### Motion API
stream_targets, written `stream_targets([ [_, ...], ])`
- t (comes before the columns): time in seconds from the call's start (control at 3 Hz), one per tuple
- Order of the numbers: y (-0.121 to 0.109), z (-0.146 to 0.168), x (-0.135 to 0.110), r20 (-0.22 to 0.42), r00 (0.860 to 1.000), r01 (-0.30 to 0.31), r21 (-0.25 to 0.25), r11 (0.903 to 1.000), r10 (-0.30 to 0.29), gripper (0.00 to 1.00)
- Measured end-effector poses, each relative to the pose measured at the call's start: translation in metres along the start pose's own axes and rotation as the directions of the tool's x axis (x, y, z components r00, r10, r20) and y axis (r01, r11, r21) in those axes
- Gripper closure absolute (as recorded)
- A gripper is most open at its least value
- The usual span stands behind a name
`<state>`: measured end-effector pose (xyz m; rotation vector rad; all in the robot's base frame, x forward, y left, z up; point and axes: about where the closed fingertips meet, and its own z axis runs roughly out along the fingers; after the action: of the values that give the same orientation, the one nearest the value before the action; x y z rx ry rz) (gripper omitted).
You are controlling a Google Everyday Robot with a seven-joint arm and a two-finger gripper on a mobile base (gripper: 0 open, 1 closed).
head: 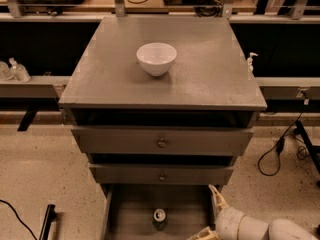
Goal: Pick green can from bottom drawer and place on counter
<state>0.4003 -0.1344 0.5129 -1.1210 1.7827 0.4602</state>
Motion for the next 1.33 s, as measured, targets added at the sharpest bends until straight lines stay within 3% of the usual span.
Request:
stream_targets([
  [0.33, -0.007, 0.019, 0.056, 0.036, 0.993, -0.111, 0.023, 0.9935, 0.11, 0.0],
  [0.67, -0.006, 0.024, 0.059, 0.057, 0.988, -0.145, 0.016, 0.9893, 0.144, 0.0],
  [1.0, -0.01, 0.044, 0.08, -0.004, 0.989, -0.147, -0.015, 0.9891, 0.146, 0.0],
  [1.33, -0.014, 0.116, 0.13, -0.099, 0.994, -0.051, -0.103, 0.9933, 0.041, 0.0],
])
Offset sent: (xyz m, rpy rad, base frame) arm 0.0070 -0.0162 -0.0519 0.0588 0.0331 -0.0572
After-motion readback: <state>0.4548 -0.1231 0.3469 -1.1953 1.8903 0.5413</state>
